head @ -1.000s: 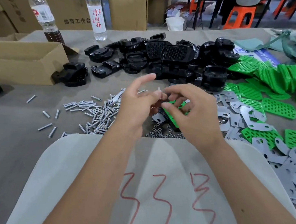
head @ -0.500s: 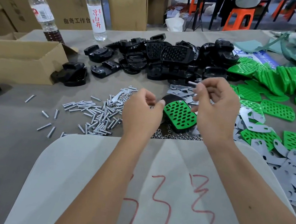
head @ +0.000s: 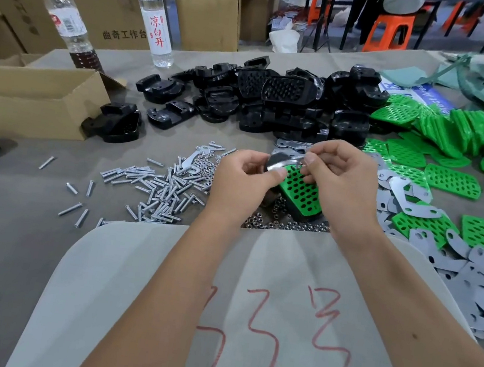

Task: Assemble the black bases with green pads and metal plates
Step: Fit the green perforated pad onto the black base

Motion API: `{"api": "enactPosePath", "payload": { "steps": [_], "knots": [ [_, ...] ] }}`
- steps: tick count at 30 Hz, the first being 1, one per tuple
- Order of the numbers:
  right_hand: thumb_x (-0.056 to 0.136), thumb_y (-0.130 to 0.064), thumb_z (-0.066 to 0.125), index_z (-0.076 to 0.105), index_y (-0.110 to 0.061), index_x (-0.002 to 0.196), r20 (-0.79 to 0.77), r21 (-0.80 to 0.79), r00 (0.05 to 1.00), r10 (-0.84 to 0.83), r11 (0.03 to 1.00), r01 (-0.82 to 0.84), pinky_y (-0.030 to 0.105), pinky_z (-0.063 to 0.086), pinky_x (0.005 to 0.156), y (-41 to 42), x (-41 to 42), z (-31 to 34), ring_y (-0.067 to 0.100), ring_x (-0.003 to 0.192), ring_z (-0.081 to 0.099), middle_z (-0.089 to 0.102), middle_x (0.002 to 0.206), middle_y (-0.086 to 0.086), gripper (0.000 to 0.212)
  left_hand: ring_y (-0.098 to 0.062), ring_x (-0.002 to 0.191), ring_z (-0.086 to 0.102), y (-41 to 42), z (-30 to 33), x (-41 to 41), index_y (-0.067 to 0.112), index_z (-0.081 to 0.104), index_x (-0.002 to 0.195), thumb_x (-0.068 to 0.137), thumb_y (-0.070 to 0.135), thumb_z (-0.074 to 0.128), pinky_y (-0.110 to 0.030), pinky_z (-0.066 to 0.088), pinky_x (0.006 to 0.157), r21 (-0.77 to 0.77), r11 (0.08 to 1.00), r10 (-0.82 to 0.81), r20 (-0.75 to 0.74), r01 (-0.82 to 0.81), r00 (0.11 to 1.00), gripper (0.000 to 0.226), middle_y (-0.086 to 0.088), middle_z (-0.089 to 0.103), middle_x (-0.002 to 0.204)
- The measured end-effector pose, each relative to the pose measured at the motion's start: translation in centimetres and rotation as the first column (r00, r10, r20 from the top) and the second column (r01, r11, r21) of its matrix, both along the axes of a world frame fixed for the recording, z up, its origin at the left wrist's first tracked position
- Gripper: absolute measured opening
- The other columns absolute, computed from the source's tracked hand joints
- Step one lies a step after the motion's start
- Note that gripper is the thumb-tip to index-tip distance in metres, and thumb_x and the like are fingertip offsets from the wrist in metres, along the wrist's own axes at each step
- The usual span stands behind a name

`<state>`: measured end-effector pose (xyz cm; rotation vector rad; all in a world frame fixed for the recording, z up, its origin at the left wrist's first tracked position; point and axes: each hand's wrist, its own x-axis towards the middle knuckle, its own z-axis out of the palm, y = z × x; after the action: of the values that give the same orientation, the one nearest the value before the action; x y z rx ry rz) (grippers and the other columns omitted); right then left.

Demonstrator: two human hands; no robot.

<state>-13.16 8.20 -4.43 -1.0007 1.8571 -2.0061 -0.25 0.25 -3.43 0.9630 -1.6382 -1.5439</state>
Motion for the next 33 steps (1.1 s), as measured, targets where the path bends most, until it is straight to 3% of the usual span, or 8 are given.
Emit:
{"api": "enactPosePath", "payload": {
  "steps": [5,9,11,15,21,26,30,33],
  "knots": [
    [0.091,-0.005,0.074,0.074,-0.025,0.085,-0.148,0.057,0.984,0.099,0.994,-0.092,0.021,0.053,0.074,0.3,0.3,0.3,0.007,0.078,0.068,0.074,0.082,-0.008,0.021,-0.020,0.076,0.074,-0.2,0.3,0.4,0.006,0.071,0.094,0.093,-0.005,0.068,-0.034,0.064,0.068,0.150,0.988,-0.017,-0.083,0.029,0.996,0.011,-0.010,0.074,0.086],
    [0.093,-0.004,0.072,0.072,-0.018,0.087,-0.317,0.170,0.928,0.196,0.974,-0.148,0.022,0.052,0.081,0.6,0.4,0.6,0.005,0.089,0.064,0.067,0.091,-0.011,0.016,-0.010,0.056,0.069,-0.4,0.2,0.4,0.007,0.068,0.086,0.092,-0.006,0.068,-0.034,0.065,0.064,0.190,0.981,0.050,-0.114,-0.028,0.992,0.015,0.002,0.072,0.064],
    [0.094,-0.002,0.071,0.071,-0.015,0.087,-0.338,0.181,0.914,0.225,0.968,-0.171,0.019,0.051,0.079,0.7,0.4,0.8,0.003,0.088,0.063,0.065,0.091,-0.010,0.014,-0.011,0.055,0.069,-0.5,0.2,0.5,0.007,0.070,0.086,0.092,-0.005,0.069,-0.032,0.063,0.061,0.182,0.983,0.059,-0.116,-0.038,0.992,0.013,0.001,0.073,0.066],
    [0.093,0.001,0.070,0.070,-0.010,0.088,-0.390,0.182,0.890,0.236,0.967,-0.177,0.039,0.057,0.086,0.8,0.4,1.2,0.017,0.092,0.064,0.064,0.093,-0.005,0.011,-0.015,0.064,0.072,-0.4,0.4,0.6,0.003,0.075,0.099,0.091,-0.002,0.072,-0.025,0.057,0.059,0.148,0.988,0.060,-0.095,-0.045,0.994,0.010,-0.012,0.076,0.087],
    [0.090,0.005,0.070,0.069,-0.002,0.088,-0.668,0.205,0.710,0.223,0.972,-0.113,0.042,0.052,0.077,0.7,0.9,1.8,0.021,0.084,0.059,0.061,0.094,0.007,0.007,-0.023,0.070,0.074,-0.2,0.7,0.8,0.004,0.080,0.100,0.089,-0.005,0.071,-0.032,0.060,0.065,0.035,0.999,0.033,-0.068,-0.031,0.997,0.017,-0.017,0.077,0.086],
    [0.091,0.002,0.070,0.069,-0.004,0.087,-0.675,0.290,0.682,0.281,0.951,-0.105,0.040,0.051,0.076,0.6,1.4,1.9,0.020,0.081,0.057,0.060,0.093,0.006,0.007,-0.025,0.069,0.073,0.0,1.1,1.1,0.006,0.080,0.095,0.088,-0.004,0.071,-0.032,0.062,0.066,0.070,0.997,0.047,-0.034,-0.044,0.998,0.015,-0.021,0.077,0.094],
    [0.087,0.002,0.074,0.074,-0.006,0.087,-0.624,0.288,0.729,0.282,0.950,-0.121,0.034,0.052,0.077,0.7,1.4,1.8,0.016,0.077,0.060,0.063,0.091,0.006,0.008,-0.024,0.069,0.070,0.0,1.2,0.9,0.004,0.078,0.088,0.092,0.004,0.071,-0.032,0.061,0.064,0.134,0.990,0.060,-0.062,-0.051,0.996,0.008,-0.014,0.074,0.085],
    [0.085,0.000,0.079,0.078,-0.008,0.089,-0.568,0.251,0.782,0.257,0.959,-0.132,0.033,0.053,0.075,0.8,1.3,1.6,0.015,0.075,0.062,0.066,0.091,0.006,0.009,-0.022,0.070,0.071,0.0,0.8,0.8,0.002,0.078,0.090,0.092,0.019,0.077,-0.035,0.063,0.067,0.164,0.986,0.023,-0.075,-0.010,0.997,0.018,-0.015,0.076,0.085]
  ]
}}
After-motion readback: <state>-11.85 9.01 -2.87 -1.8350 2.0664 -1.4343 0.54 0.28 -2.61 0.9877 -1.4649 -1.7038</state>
